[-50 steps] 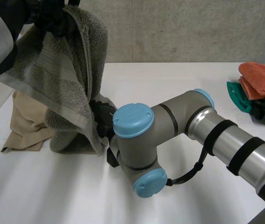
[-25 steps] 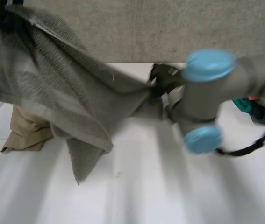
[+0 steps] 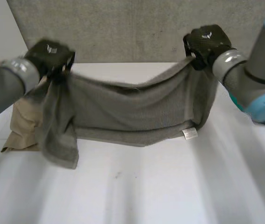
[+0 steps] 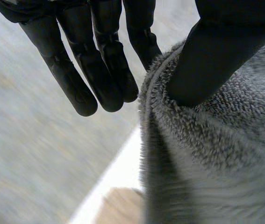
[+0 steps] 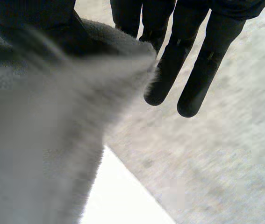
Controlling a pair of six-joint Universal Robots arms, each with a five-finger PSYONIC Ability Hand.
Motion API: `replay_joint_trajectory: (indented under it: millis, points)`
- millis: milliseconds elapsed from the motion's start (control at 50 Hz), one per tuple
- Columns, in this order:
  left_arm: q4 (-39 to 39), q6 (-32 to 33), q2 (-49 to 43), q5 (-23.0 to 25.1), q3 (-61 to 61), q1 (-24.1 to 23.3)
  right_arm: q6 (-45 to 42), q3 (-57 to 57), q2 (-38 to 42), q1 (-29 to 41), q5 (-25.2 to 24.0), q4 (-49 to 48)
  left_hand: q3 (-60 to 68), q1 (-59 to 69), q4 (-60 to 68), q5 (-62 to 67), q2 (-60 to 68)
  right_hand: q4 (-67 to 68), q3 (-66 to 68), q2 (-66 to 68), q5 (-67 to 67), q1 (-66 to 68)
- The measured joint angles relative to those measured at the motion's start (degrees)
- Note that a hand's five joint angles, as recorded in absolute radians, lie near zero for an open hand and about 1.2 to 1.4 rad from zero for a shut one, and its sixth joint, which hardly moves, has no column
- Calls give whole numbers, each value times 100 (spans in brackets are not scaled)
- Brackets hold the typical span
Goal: Fold the laundry.
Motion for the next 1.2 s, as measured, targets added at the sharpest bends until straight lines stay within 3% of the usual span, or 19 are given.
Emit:
replay_joint_trajectory:
  millis: [60,80,120,160,220,280,420,580,660,700,760,780,800,880,1080,1200]
  points:
    - [146,-21,-89,-35,176,-33,-6,-117,86,23,100,-144,0,0,0,0,0,0,3,0,0,0]
    - [986,-157,-506,-263,1138,-202,-37,-829,530,125,728,-1101,1,0,0,0,0,5,5,0,0,0]
    - [1228,-202,-601,-345,1400,-251,-52,-1044,636,142,918,-1453,1,0,0,0,0,5,5,0,0,0]
    - [1855,-335,-758,-638,2043,-390,-95,-1519,796,165,1322,-2467,1,0,0,0,1,6,6,0,0,0]
    - [2298,-460,-786,-1001,2426,-522,-118,-1735,755,168,1527,-3412,1,0,0,0,1,6,5,0,0,0]
    - [2437,-539,-722,-1286,2396,-591,-106,-1604,595,176,1519,-3750,1,0,0,0,1,6,5,0,9,0]
    - [2411,-606,-485,-1570,1197,-643,48,-377,31,146,1201,-3364,1,0,0,0,1,6,5,0,14,0]
    - [2385,-609,-511,-1313,-950,-690,200,1910,-317,-34,801,-2568,-59,-3,-94,-3,-73,7,6,0,19,0]
    - [2342,-612,-708,-1165,-1868,-729,115,2790,-128,-85,628,-2347,-816,-575,-868,-515,-885,8,5,0,19,0]
    - [2260,-618,-802,-1141,-2161,-744,17,3058,-4,-101,573,-2276,-1588,-1491,-1659,-1334,-1687,8,5,0,20,0]
    - [2061,-631,-887,-1152,-2416,-756,-147,3297,151,-128,523,-2198,-2364,-2210,-2450,-2147,-2410,8,6,0,19,0]
    - [1937,-637,-891,-1170,-2472,-757,-235,3374,211,-146,508,-2160,-3751,-3750,-3851,-3547,-3793,8,5,0,20,0]
    - [1799,-643,-875,-1194,-2505,-754,-296,3418,245,-158,499,-2131,-4426,-4444,-4539,-4235,-4461,8,5,0,20,0]
    - [1369,-670,-660,-1278,-2527,-719,-394,3483,238,-185,486,-2061,-5396,-5139,-5483,-5216,-5397,8,6,0,20,0]
    - [1207,-904,401,-1309,-2668,-308,-187,3645,-220,-175,455,-2008,-5514,-5239,-5656,-5270,-5605,8,5,0,19,0]
    - [1237,-830,617,-987,-2905,121,-57,3698,-500,-139,374,-1893,-5130,-4800,-5137,-4815,-5132,8,5,0,20,0]
